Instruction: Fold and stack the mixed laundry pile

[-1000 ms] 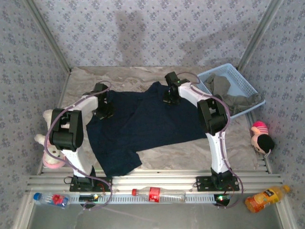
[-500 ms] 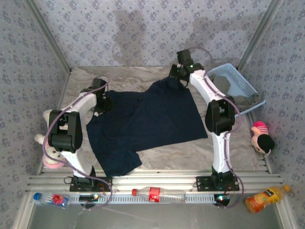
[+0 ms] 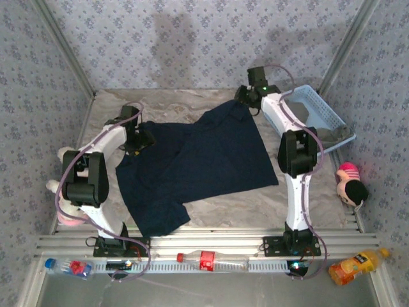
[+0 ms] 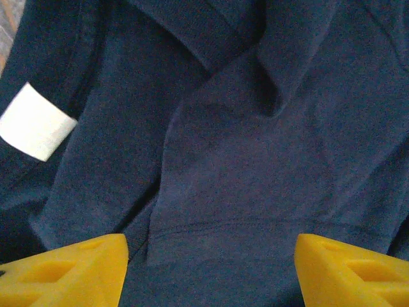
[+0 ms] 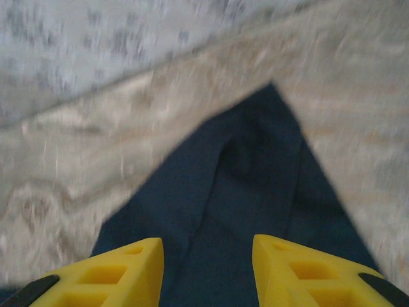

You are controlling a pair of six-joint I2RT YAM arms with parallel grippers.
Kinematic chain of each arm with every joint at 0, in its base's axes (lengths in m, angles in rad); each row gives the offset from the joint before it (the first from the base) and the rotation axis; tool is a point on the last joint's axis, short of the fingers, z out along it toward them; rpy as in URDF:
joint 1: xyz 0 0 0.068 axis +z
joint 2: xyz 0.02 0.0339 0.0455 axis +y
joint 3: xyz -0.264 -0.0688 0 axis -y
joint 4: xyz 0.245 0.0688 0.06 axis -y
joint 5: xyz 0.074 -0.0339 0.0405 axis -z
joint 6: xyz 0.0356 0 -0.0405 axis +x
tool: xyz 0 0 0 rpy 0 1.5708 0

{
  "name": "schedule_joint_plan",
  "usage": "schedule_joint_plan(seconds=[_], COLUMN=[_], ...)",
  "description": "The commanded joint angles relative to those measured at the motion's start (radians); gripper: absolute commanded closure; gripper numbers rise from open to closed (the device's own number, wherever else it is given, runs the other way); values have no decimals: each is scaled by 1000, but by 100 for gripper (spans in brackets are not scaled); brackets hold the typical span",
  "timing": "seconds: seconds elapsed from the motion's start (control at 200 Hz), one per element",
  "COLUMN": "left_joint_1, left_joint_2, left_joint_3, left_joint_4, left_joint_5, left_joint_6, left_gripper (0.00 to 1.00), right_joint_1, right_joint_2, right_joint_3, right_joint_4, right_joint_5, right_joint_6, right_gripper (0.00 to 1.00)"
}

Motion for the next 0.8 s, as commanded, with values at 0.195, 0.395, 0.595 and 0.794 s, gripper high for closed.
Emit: schedule_joint_plan(seconds=[0.195, 0.395, 0.595, 0.794], left_joint_1=[-13, -24, -31, -30], left_joint_2=[54, 104, 109, 93], left_joint_3=[-59, -23, 3, 39], left_joint_4=[35, 43, 24, -23], left_joint_5=[18, 18, 17, 7], left_joint_6=[22, 19, 28, 50], left_gripper=[44, 61, 83, 100], right_joint_1=[48, 51, 84, 106], right_joint_2=[-300, -362, -377, -350], right_joint_3=[-411, -583, -701, -723], right_joint_4=[23, -27, -21, -36], right_joint_5=[-21, -49, -25, 15], right_joint_6=[-6, -11, 8, 28], right_gripper=[57, 57, 59, 60])
